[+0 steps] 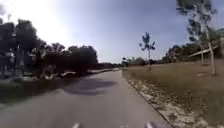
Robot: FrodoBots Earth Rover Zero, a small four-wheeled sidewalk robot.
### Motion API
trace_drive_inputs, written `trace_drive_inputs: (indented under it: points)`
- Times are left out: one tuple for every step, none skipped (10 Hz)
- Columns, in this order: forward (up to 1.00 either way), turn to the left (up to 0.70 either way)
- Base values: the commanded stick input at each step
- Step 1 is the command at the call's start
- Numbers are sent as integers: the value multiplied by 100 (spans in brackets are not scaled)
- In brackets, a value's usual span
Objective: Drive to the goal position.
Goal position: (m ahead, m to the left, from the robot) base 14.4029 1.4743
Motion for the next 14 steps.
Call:
trace_drive_inputs:
  points:
    - [100, 2]
    - [100, 2]
    - [100, 4]
    - [100, 28]
    - [100, 38]
    - [100, 32]
    - [100, 27]
    - [100, 22]
    - [100, 17]
    - [100, 12]
    - [100, 7]
    - [100, 2]
    - [100, 9]
    - [100, 15]
